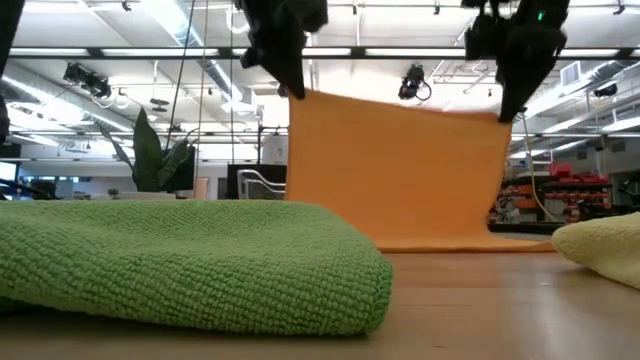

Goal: Fold microfiber towels
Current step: Fold the orange microfiber cloth

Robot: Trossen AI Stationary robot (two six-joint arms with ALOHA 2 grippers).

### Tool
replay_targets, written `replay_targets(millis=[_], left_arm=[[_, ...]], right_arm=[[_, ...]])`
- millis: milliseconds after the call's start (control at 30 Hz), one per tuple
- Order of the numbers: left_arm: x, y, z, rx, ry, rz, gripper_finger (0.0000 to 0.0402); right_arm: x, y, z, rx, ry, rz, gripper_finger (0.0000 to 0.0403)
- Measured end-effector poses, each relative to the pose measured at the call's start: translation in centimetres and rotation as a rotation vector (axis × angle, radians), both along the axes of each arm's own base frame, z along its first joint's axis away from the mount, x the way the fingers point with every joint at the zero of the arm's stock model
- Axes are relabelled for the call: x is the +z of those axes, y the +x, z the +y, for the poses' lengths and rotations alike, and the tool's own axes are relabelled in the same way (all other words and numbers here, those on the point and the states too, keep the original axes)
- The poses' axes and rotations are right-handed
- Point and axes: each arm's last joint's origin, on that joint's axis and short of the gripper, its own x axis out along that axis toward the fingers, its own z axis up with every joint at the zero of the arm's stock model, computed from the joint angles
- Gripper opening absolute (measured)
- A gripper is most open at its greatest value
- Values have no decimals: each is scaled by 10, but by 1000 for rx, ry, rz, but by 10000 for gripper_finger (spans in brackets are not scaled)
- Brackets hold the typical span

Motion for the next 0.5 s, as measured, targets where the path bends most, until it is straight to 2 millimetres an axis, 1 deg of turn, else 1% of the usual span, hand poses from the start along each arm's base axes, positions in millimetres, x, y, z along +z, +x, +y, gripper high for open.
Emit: replay_targets(millis=[133, 233, 333, 500], left_arm=[[-18, 9, 10, -19, -52, 56, 5], [-31, 15, 17, -35, -93, 95, 5], [-42, 20, 18, -56, -133, 128, 5], [-55, 27, 12, -90, -184, 155, 5]], right_arm=[[-25, 2, -13, -4, 41, -22, 0], [-37, 1, -17, -13, 61, -25, 0], [-41, 2, -16, -7, 99, -31, 0], [-41, 6, -3, 44, 128, -55, 0]])
